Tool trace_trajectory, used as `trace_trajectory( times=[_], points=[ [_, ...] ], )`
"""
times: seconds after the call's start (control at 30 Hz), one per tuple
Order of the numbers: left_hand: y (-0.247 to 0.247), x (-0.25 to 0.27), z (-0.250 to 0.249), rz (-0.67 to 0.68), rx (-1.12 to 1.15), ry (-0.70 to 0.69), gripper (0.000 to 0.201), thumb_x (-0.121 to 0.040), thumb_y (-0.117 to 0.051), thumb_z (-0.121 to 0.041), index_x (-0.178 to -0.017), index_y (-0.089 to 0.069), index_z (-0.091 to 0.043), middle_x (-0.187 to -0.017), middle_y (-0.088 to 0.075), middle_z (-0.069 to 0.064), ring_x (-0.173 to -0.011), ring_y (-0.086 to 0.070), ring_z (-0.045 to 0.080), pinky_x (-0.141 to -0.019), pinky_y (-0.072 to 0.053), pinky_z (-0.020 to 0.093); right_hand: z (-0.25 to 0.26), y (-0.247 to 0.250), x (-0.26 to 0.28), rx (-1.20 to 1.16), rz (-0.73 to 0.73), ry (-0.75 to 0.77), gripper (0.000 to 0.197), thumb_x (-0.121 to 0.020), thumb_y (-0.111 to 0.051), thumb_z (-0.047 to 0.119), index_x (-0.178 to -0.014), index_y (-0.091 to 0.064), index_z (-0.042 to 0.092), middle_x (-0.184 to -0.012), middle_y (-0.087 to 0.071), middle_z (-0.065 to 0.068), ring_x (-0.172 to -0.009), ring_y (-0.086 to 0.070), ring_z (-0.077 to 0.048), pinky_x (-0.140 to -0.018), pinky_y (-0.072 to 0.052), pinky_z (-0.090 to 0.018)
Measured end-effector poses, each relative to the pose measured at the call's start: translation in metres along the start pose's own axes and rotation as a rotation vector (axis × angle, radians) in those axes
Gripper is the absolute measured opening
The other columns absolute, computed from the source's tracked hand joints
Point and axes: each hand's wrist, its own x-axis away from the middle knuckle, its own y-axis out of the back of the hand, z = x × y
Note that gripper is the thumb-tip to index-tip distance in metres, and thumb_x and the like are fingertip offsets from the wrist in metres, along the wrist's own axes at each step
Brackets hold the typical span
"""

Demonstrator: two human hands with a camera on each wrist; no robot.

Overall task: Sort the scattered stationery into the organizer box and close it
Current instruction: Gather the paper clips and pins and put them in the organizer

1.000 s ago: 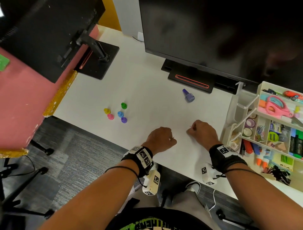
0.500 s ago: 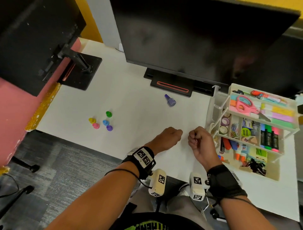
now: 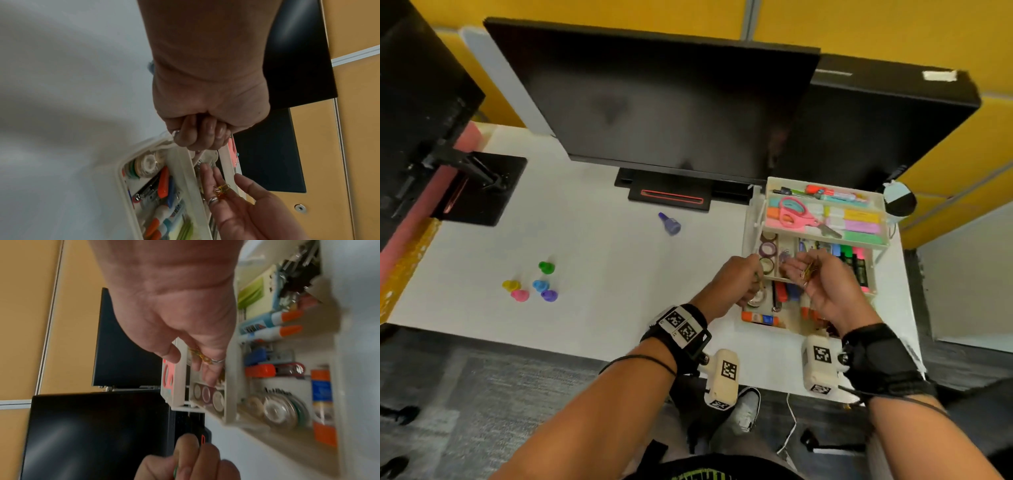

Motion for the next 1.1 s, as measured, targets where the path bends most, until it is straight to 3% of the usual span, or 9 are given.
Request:
trace_trajectory(
  times=[0.2,0.33,0.4,0.57,0.63,0.77,0.83,0.93,1.1],
  points=[
    [-0.024,-0.010,0.000,-0.114,0.094,0.018,0.028,-0.092,-0.043,-0.022,-0.065,-0.044,-0.017,-0.057,-0.040,0.001,-0.042,-0.034,0.014,-0.045,-0.026,0.022,0.018,0.006,-0.010,0.208,0.010,0.027,0.020,-0.105,-0.050,0.011,-0.117,-0.061,0.000,-0.104,-0.068,-0.018,-0.091,-0.070,-0.025,-0.082,-0.059,-0.034],
    [-0.027,-0.015,0.003,-0.227,0.100,0.042,0.026,-0.096,-0.044,-0.022,-0.078,-0.057,-0.010,-0.063,-0.057,0.006,-0.045,-0.050,0.015,-0.040,-0.036,0.019,0.014,0.007,-0.009,0.320,0.016,0.103,0.015,-0.103,-0.054,0.011,-0.107,-0.065,0.002,-0.114,-0.072,-0.021,-0.103,-0.072,-0.029,-0.090,-0.060,-0.037],
    [-0.026,-0.018,0.003,-0.264,0.134,0.048,0.026,-0.097,-0.044,-0.019,-0.083,-0.062,-0.004,-0.066,-0.062,0.009,-0.049,-0.059,0.018,-0.042,-0.044,0.022,0.012,0.008,-0.007,0.386,0.020,0.137,0.012,-0.101,-0.057,0.010,-0.099,-0.067,0.004,-0.112,-0.072,-0.023,-0.103,-0.072,-0.030,-0.095,-0.060,-0.041],
    [-0.033,-0.028,-0.004,-0.278,0.279,0.019,0.015,-0.095,-0.055,-0.006,-0.094,-0.067,0.003,-0.078,-0.070,0.015,-0.077,-0.076,0.028,-0.059,-0.054,0.028,0.010,0.020,-0.003,0.641,0.045,0.299,0.030,-0.092,-0.058,0.028,-0.084,-0.067,0.000,-0.089,-0.070,-0.026,-0.085,-0.068,-0.039,-0.084,-0.058,-0.054],
    [-0.041,-0.032,-0.011,-0.295,0.324,0.006,0.013,-0.096,-0.059,-0.005,-0.096,-0.069,0.004,-0.086,-0.072,0.018,-0.085,-0.077,0.028,-0.061,-0.055,0.027,0.010,0.026,-0.001,0.674,0.068,0.339,0.028,-0.092,-0.058,0.030,-0.090,-0.069,0.004,-0.094,-0.071,-0.026,-0.095,-0.069,-0.047,-0.091,-0.058,-0.057],
    [-0.058,-0.046,-0.022,-0.335,0.386,0.002,0.020,-0.096,-0.055,-0.006,-0.107,-0.067,0.005,-0.106,-0.074,0.023,-0.099,-0.075,0.032,-0.082,-0.061,0.034,0.012,0.039,0.000,0.636,0.040,0.344,0.020,-0.097,-0.062,0.020,-0.081,-0.076,0.018,-0.095,-0.073,-0.022,-0.095,-0.072,-0.039,-0.097,-0.054,-0.064],
    [-0.063,-0.050,-0.024,-0.347,0.367,-0.006,0.022,-0.097,-0.052,-0.011,-0.108,-0.067,0.001,-0.109,-0.074,0.023,-0.100,-0.074,0.028,-0.077,-0.058,0.031,0.012,0.044,0.001,0.633,0.035,0.342,0.026,-0.098,-0.062,0.018,-0.076,-0.075,0.014,-0.097,-0.074,-0.022,-0.101,-0.070,-0.043,-0.097,-0.054,-0.063],
    [-0.069,-0.052,-0.026,-0.348,0.318,-0.022,0.021,-0.099,-0.049,-0.014,-0.098,-0.068,-0.006,-0.107,-0.074,0.018,-0.095,-0.070,0.026,-0.088,-0.057,0.038,0.012,0.045,0.005,0.632,0.054,0.348,0.026,-0.102,-0.060,0.016,-0.081,-0.074,0.022,-0.100,-0.074,-0.023,-0.105,-0.068,-0.045,-0.097,-0.055,-0.061],
    [-0.069,-0.050,-0.026,-0.349,0.253,-0.053,0.022,-0.097,-0.048,-0.014,-0.091,-0.069,-0.011,-0.093,-0.072,0.014,-0.085,-0.063,0.022,-0.076,-0.052,0.035,0.008,0.040,0.004,0.690,0.105,0.372,0.031,-0.101,-0.058,0.009,-0.087,-0.073,0.032,-0.102,-0.075,-0.021,-0.093,-0.071,-0.031,-0.097,-0.057,-0.057]
  ],
)
